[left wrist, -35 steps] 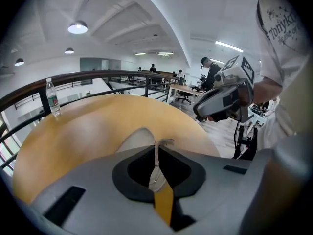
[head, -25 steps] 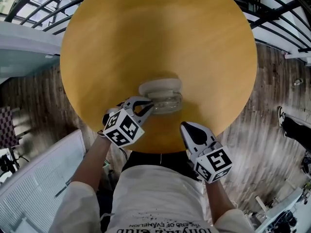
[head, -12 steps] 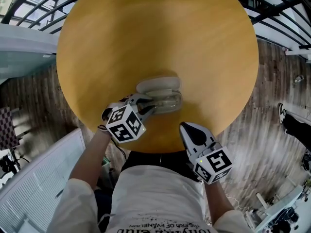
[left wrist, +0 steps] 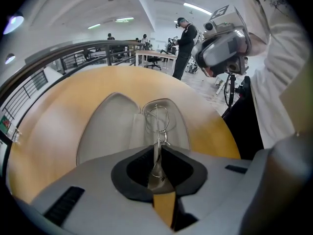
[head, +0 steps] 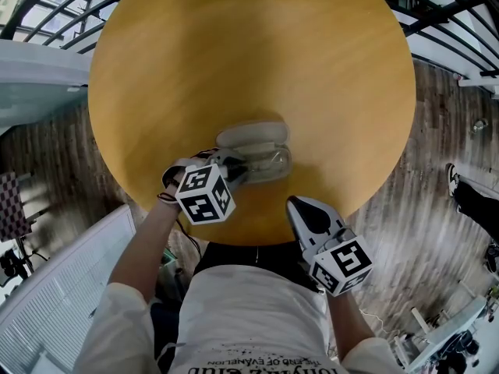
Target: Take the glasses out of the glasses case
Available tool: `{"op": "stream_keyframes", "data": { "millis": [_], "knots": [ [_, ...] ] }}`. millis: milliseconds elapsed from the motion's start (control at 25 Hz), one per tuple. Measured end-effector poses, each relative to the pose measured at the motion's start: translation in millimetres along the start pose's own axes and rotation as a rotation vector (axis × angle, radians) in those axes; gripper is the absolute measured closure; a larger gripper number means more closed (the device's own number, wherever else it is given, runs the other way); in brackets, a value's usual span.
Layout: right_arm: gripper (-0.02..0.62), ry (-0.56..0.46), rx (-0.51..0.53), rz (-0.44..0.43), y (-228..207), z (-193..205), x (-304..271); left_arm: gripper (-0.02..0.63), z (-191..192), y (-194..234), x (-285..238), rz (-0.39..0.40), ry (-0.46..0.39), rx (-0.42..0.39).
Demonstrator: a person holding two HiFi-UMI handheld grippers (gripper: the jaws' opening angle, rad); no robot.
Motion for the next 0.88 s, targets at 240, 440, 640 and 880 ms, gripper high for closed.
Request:
{"op": "stream_keyframes", "data": {
  "millis": [240, 440, 640, 880],
  "knots": [
    [0.569, -0.003, -0.006, 0.003, -9, -1, 1, 0.572, -4, 1, -8, 0.013, 0.033, -0.014],
    [0.569, -0.006, -0.008, 0.003, -8, -1, 0, 0.577, -4, 1, -5, 0.003, 0.036, -0.011],
    [0.569, -0.011, -0.002, -0.007, -3, -3, 0, 0.577, -6, 1, 2, -0.011, 0.029, -0.015],
    [0.569, -0.024, 0.018, -0.012, 5, -7, 3, 0.577, -14, -3, 20, -0.025, -0.022, 0.003]
  ]
}}
Point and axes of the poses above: the fingertips, and each gripper's own axes: x backward along the fingers, y to its left, z out of its underside, the point moved 6 cm from there along x, backward along the fingers, and after that the axes turned 1 degree about y, right-handed, at the moved point
